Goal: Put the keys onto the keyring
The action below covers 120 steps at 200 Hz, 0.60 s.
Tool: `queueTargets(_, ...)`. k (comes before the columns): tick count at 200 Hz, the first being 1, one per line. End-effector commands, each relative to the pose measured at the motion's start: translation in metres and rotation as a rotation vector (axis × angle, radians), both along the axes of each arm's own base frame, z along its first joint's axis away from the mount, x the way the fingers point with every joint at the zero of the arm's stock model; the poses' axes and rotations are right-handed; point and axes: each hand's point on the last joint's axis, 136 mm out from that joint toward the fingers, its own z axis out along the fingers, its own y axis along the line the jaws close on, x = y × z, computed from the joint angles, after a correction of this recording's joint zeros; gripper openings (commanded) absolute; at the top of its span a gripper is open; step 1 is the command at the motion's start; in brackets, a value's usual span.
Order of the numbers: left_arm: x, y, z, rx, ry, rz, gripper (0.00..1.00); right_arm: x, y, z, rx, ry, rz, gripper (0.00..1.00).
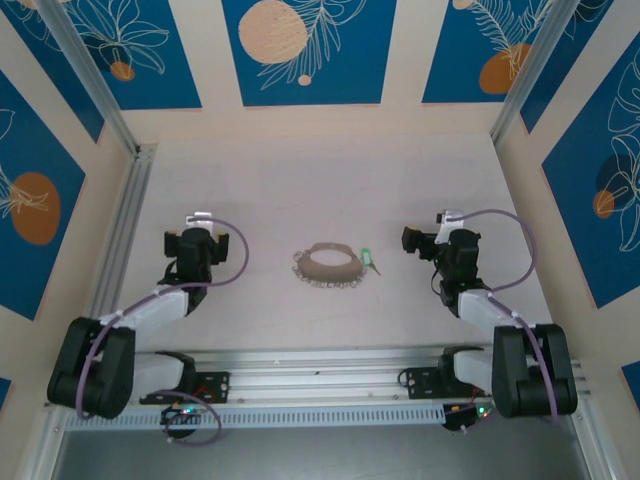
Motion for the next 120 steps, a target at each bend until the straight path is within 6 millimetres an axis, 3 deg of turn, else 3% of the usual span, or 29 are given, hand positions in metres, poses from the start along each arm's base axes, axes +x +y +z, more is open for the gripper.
queueTargets(1,0.019,-0.001,0.020,-0.064,-0.185,0.003,1.00,0.015,-0.003,0.024,-0.040,-0.127,-0.001,0.99)
queueTargets(44,0.035,-0.006,0.000,-0.055,-0.225,-0.064,1.00,0.028,-0.002,-0.004,-0.056,-0.088,-0.007,0.99)
queueTargets(68,0.037,-0.008,-0.018,-0.123,-0.158,-0.112,1.00,0.035,-0.001,-0.018,-0.068,-0.072,-0.008,0.99)
queueTargets(120,0.041,0.000,-0.020,-0.152,-0.164,-0.096,1.00,0.045,-0.006,-0.026,-0.054,-0.021,-0.026,0.99)
